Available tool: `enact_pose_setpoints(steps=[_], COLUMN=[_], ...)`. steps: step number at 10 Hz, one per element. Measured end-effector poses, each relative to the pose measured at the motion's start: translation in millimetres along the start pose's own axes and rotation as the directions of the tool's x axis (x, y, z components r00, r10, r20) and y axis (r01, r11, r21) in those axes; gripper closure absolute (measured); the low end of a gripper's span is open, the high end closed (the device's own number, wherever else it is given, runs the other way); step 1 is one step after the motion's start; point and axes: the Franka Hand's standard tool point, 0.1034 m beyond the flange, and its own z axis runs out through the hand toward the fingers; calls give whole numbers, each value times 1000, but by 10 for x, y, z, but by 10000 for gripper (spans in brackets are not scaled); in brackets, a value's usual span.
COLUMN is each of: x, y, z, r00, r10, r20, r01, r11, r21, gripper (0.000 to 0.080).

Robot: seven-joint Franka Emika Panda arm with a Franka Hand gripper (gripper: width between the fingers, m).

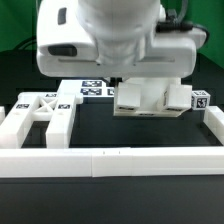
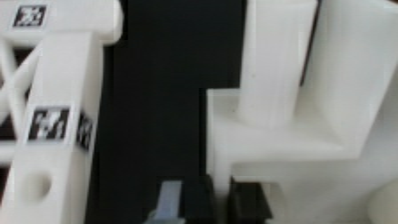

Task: Assemble chair

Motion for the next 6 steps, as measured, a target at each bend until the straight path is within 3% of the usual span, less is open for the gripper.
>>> enact_pose_setpoints(steps=[1, 4, 6], x=[28, 137, 153], y=[14, 6, 43], z=[63, 71, 93], r00=[997, 999, 999], r10=[19, 24, 37], r20=[70, 34, 37], r01=[-18, -23, -37], r11=[1000, 1000, 999], r21=[-7, -12, -10], gripper=[770, 770, 519])
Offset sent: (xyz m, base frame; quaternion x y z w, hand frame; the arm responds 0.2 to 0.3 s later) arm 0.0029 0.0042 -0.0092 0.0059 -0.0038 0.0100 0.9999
